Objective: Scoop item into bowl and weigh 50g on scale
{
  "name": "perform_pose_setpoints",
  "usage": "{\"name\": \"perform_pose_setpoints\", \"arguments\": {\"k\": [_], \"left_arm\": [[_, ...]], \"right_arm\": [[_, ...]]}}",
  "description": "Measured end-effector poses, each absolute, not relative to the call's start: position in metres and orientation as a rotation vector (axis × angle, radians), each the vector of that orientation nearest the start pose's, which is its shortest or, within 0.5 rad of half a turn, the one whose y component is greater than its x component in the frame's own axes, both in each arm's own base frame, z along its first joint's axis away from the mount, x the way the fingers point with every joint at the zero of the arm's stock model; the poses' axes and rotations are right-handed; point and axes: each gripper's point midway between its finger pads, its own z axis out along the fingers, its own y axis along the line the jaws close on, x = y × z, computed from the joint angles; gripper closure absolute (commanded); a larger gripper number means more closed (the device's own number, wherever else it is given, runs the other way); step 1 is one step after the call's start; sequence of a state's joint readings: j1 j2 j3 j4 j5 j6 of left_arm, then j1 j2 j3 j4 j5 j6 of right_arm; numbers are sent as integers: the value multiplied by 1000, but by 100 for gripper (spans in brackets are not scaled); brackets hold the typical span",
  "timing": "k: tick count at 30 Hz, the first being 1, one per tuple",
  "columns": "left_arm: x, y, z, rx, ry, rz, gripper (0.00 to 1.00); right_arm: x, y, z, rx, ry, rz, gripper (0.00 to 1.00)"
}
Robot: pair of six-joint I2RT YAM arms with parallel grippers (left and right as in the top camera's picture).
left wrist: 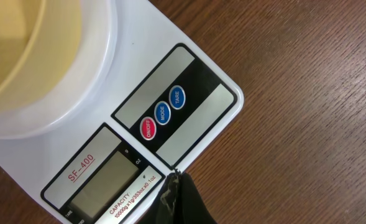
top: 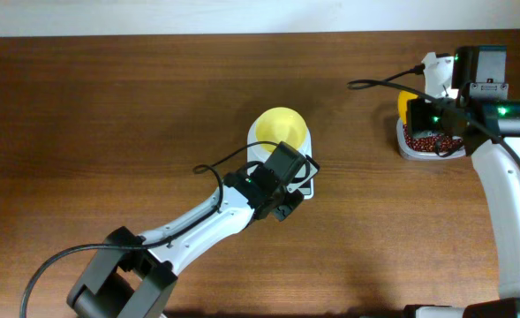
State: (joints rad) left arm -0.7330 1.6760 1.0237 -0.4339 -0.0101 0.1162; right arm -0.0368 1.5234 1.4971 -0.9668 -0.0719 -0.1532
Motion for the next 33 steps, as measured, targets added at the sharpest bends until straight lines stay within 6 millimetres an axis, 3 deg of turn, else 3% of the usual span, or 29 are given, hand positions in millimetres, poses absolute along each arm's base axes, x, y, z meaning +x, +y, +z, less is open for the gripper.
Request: {"name": "perform_pose_setpoints", "arguments": {"k": [7, 11, 18, 24, 33], "left_arm": [[298, -266, 58, 1087, 2412, -197, 100], [303, -267, 37, 1094, 2439, -168, 100], [318, -264, 22, 1061, 2428, -90, 100], [331, -259, 25, 1012, 2416, -90, 100], [330, -262, 26, 1070, 2386, -86, 100]], "right_arm": [[388, -21, 219, -146, 2583, -122, 96], [388, -22, 218, -144, 2585, -131, 96], [391, -22, 220, -142, 2570, -133, 96], [393, -22, 222, -137, 2559, -132, 96], [393, -22, 222, -138, 2559, -132, 96]]}}
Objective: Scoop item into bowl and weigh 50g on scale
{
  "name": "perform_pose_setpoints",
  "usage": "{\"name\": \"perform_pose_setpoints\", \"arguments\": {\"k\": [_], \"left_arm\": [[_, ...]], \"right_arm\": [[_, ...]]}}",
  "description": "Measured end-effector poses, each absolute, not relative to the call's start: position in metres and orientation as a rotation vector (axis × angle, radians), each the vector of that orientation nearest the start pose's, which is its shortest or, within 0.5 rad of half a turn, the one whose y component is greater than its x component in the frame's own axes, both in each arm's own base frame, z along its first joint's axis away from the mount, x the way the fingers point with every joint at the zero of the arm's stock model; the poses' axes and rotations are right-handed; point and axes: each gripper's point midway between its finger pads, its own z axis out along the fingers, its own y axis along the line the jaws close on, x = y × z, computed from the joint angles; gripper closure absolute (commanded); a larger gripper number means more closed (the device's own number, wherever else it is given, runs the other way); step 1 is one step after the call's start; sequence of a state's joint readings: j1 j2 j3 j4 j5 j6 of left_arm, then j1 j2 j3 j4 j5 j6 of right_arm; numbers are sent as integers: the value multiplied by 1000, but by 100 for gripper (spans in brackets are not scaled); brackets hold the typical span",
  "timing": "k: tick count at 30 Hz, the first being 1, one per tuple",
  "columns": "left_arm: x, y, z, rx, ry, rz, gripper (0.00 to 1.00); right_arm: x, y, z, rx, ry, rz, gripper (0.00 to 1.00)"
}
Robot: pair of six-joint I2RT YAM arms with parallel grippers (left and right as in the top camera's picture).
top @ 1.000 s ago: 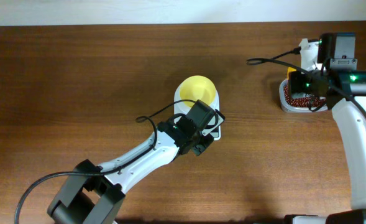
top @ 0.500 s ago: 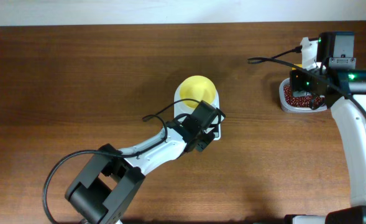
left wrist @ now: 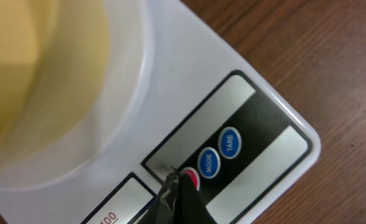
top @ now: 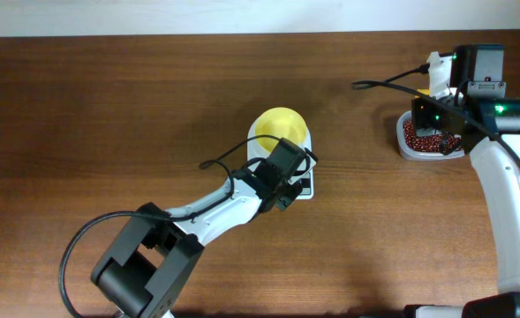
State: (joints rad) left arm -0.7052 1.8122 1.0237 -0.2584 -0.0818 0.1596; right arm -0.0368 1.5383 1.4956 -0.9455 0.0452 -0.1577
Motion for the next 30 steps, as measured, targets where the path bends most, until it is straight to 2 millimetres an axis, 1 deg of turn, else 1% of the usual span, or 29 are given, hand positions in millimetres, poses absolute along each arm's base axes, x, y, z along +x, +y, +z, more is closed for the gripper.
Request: {"name": "perform_pose_setpoints", "arguments": {"k": [5, 14, 18, 30], "left_arm": [[329, -264, 26, 1098, 2372, -85, 100], [329, -264, 26, 1099, 2372, -84, 100], [328, -263, 21, 1104, 2382, -80, 100], [330, -265, 20, 1108, 2370, -81, 100]], "right_arm": [[393, -22, 222, -137, 2559, -132, 96], [393, -22, 222, -136, 2559, -132, 96], [395, -22, 223, -136, 2552, -133, 96], [396, -22, 224, -135, 2544, -133, 96]]}}
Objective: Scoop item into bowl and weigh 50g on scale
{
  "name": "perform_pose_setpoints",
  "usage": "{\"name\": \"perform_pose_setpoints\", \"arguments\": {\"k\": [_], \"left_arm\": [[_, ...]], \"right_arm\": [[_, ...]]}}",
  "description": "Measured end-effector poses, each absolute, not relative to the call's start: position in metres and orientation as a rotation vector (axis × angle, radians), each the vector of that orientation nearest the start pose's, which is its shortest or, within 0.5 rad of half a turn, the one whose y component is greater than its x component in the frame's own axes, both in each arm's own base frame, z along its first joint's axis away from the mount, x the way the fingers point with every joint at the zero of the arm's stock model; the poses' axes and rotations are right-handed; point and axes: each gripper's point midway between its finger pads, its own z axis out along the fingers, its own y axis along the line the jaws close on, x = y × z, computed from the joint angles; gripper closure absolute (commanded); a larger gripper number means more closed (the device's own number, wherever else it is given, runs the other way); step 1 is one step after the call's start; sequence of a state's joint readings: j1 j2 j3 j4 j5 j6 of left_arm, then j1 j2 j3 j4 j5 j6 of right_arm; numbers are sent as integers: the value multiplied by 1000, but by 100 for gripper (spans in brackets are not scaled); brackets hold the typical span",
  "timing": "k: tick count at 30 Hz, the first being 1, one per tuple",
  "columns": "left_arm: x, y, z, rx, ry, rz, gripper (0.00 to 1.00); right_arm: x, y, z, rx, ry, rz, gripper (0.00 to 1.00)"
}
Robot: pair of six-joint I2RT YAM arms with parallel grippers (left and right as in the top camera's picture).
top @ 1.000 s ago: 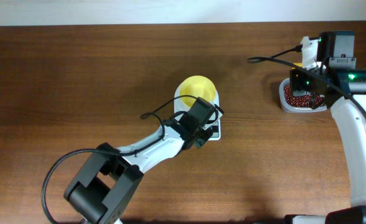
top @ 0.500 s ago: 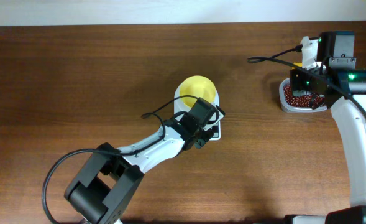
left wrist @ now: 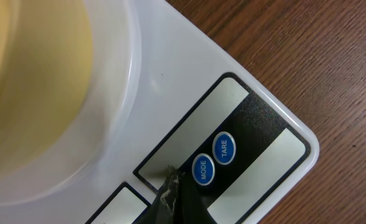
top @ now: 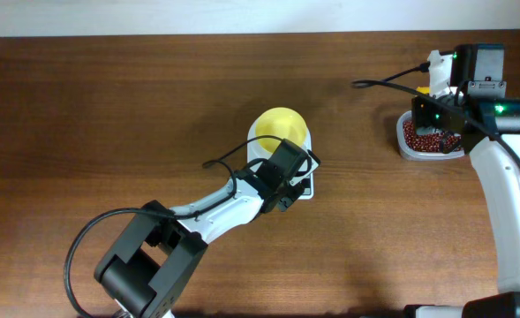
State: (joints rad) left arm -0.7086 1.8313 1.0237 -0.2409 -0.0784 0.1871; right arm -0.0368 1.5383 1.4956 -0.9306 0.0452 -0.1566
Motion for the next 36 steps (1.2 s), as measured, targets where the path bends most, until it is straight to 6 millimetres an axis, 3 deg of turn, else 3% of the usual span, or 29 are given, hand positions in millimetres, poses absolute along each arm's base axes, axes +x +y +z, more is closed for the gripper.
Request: {"name": "perform_pose_setpoints", "arguments": {"k": [9, 13, 14, 17, 21, 27, 36], "left_arm": [[327, -263, 27, 1111, 2373, -79, 100], [333, -268, 79, 1051, 2262, -121, 100], [335, -269, 106, 1021, 2205, -141, 100], [334, -269, 127, 998, 2162, -157, 100], [319, -262, 104, 1060, 2254, -160, 100], [309, -268, 32, 1184, 2384, -156, 100], [315, -272, 26, 1190, 2365, -154, 100]], "right_arm": [[396, -22, 224, -135, 2544, -133, 96], [397, -22, 224, -135, 2544, -133, 96], [397, -22, 224, -130, 2540, -132, 96], [398, -22, 225, -110, 2537, -123, 96], [398, -21, 225, -104, 2536, -116, 96], [399, -21, 225, -105, 2534, -113, 96], [399, -21, 225, -104, 2534, -113, 96]]}}
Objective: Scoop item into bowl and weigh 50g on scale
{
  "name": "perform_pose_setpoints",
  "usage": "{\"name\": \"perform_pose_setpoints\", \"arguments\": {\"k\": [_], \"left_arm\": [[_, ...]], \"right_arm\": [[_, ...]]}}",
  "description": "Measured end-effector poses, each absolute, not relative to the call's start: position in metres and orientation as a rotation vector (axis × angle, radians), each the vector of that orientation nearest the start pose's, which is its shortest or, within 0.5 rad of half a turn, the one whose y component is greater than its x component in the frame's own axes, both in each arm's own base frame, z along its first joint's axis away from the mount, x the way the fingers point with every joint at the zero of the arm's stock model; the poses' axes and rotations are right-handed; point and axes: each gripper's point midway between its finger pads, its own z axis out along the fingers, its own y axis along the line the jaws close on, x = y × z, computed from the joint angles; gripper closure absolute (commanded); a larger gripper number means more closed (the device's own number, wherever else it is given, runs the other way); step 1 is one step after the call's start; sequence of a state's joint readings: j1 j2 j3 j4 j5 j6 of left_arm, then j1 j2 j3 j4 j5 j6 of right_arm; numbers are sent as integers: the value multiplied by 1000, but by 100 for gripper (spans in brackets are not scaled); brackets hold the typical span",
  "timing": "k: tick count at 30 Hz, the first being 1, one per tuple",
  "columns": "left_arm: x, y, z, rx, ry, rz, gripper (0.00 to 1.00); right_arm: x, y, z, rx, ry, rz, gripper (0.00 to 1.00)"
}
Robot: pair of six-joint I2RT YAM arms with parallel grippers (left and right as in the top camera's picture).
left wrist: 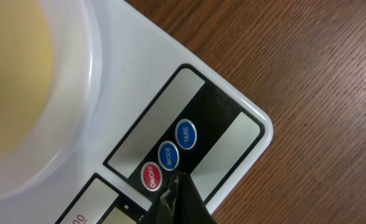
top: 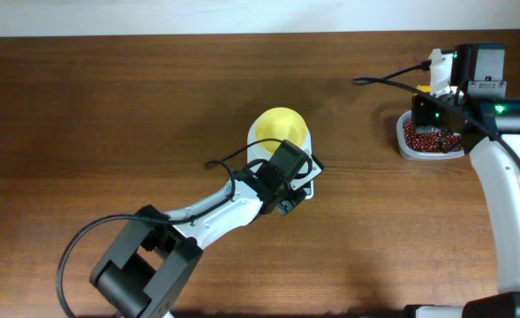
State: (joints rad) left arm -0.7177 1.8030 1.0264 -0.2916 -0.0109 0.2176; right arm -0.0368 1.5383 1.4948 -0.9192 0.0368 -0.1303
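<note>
A yellow bowl (top: 280,126) stands on the white scale (left wrist: 139,74), and its blurred wall fills the upper left of the left wrist view. My left gripper (left wrist: 176,178) is shut with nothing in it. Its tip hovers just right of the red ON/OFF button (left wrist: 151,176) and under the blue MODE button (left wrist: 168,154); TARE (left wrist: 185,134) lies beyond. From overhead the left gripper (top: 292,185) covers the scale's front. My right gripper (top: 432,117) hangs over a white dish of red beans (top: 432,141); its fingers are hidden under the wrist.
The scale's display (left wrist: 105,208) shows only at the bottom edge of the left wrist view, unreadable. A black cable (top: 383,81) loops left from the right arm. Brown wooden tabletop (top: 109,132) surrounds the scale and dish.
The left gripper's tip, which covered the ON/OFF button beside MODE, now sits off to that button's right, and the red button shows in full. The right arm has not visibly moved.
The left gripper's shut tip first stood at the scale's front edge below the buttons. It was then on the ON/OFF button and stayed over it, and now it is clear of it. A yellow scoop showed beside the bean dish at first, then was hidden under the right wrist.
</note>
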Motion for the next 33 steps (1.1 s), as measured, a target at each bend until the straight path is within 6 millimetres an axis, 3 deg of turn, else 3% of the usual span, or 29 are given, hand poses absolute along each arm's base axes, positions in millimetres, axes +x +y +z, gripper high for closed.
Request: {"name": "perform_pose_setpoints", "arguments": {"k": [7, 33], "left_arm": [[328, -268, 29, 1129, 2348, -81, 100], [332, -270, 20, 1124, 2351, -73, 100]], "right_arm": [[399, -21, 225, -104, 2534, -113, 96], [399, -21, 225, -101, 2534, -112, 96]]}}
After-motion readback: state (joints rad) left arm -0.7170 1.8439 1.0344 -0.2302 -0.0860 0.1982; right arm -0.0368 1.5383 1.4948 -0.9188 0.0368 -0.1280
